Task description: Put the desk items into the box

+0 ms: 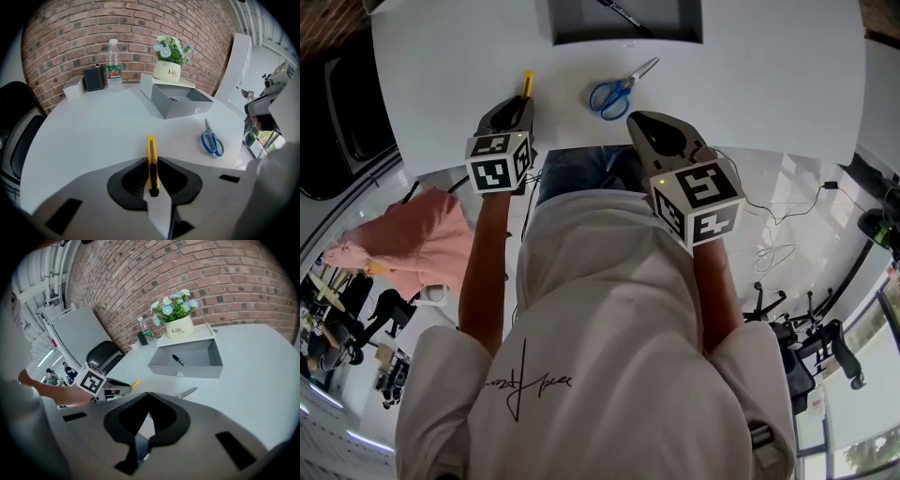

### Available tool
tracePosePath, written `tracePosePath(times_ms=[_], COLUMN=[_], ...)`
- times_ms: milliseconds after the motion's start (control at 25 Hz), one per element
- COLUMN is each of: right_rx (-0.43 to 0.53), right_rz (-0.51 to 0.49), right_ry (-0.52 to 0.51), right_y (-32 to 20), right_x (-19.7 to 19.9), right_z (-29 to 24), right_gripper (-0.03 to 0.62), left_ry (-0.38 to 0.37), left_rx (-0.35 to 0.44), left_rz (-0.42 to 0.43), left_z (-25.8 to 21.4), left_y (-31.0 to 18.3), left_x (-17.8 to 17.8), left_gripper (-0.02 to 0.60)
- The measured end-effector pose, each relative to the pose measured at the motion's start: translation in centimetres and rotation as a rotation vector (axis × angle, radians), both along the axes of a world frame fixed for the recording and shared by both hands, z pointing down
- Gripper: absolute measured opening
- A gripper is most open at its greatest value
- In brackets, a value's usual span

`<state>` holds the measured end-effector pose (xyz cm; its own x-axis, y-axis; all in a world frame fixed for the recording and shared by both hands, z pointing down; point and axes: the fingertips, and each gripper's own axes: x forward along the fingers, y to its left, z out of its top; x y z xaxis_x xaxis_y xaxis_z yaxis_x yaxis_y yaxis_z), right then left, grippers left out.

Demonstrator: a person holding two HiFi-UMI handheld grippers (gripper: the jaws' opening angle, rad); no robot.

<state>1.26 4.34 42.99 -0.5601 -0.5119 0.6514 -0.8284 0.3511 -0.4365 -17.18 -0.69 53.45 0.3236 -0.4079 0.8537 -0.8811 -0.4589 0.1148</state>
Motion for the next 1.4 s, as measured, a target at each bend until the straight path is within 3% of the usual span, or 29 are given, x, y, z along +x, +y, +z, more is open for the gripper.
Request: tracePosePath(times_ms=[760,1400], right_rx=[0.046,0.058], right_rz=[0.04,0.068], right_ry=[-0.053,-0.065], right_y=[-1.3,-2.8], right_x=[1.7,1.5], right_z=[-1.5,-1.7], right_gripper=[0.026,0.026], left_ry=[0.006,0.018], left_rx=[0.016,0.03], left_rz=[-0.001,0.061], left_z=[-3.0,-6.4], left_y=[0.0,-0.6], left_x=[2.0,3.3], left_gripper=[0.063,0.063])
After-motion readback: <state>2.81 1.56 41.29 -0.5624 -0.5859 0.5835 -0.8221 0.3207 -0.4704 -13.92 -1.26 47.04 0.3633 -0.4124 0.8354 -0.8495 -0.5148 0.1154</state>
